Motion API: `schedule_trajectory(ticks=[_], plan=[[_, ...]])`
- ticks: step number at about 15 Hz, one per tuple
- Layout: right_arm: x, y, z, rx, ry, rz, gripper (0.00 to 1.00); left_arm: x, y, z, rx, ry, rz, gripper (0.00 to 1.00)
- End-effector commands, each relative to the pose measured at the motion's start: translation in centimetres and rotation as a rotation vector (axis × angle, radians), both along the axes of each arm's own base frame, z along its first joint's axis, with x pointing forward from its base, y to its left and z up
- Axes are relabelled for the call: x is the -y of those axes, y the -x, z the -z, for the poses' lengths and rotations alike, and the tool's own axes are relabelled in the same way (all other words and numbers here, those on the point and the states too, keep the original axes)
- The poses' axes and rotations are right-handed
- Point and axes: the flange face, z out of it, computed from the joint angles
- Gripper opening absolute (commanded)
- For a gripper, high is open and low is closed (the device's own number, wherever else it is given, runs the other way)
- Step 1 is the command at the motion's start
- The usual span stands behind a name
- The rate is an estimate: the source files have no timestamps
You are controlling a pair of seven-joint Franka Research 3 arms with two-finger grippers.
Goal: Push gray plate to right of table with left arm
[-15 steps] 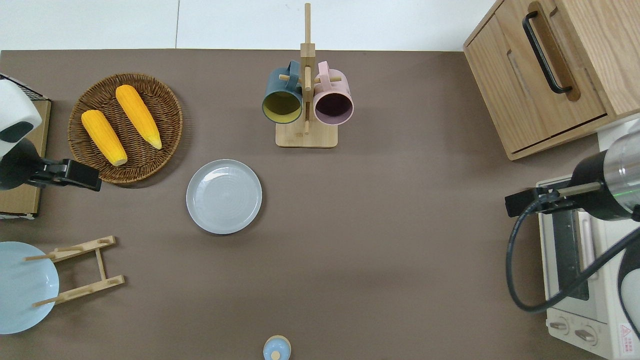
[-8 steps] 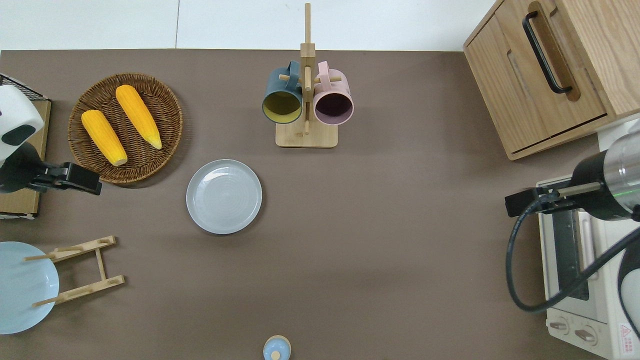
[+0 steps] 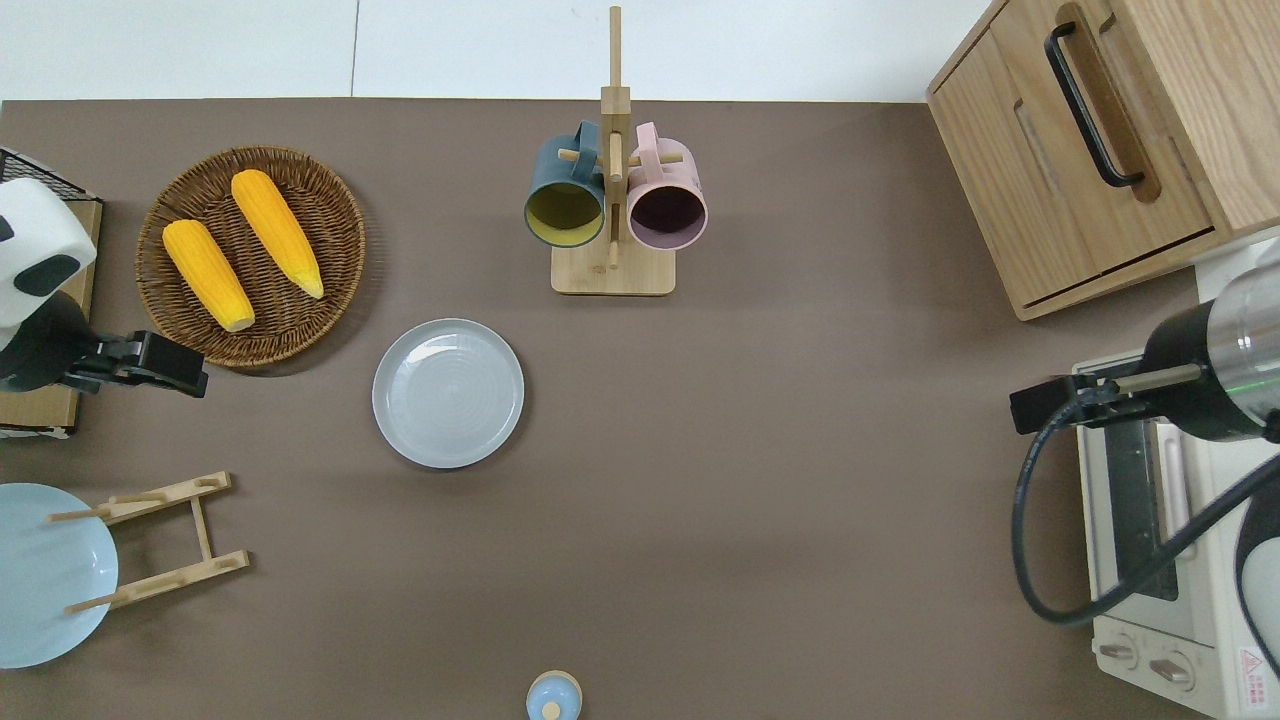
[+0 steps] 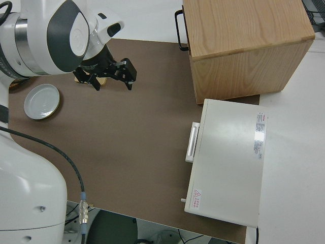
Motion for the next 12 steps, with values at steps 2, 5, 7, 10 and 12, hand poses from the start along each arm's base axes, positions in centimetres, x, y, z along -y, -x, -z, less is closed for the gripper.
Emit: schedule_trajectory(ticks=[2, 5, 7, 10, 12], plan=[[0.2, 0.3, -0.4, -0.005, -0.008, 0.006, 0.983, 0.6, 1.3, 1.5, -0.048, -0.004, -0.059, 1.00], [0.2, 0.3, -0.4, -0.003, -0.009, 0.004, 0.983, 1.3, 1.7, 2.6, -0.058, 0.023, -0.130, 0.99], [0.2, 0.3, -0.4, -0.003, -0.009, 0.006, 0.983, 1.7, 1.6, 3.6, -0.054, 0.023, -0.131, 0.99], [0.2, 0.3, -0.4, -0.005, -0.009, 0.004, 0.983, 2.0, 1.7, 4.9, -0.036, 0.020, -0.159, 0.99], [0.2, 0.3, -0.4, -0.003, -0.009, 0.004, 0.983, 2.6, 1.6, 6.0, -0.030, 0.017, -0.159, 0.99]])
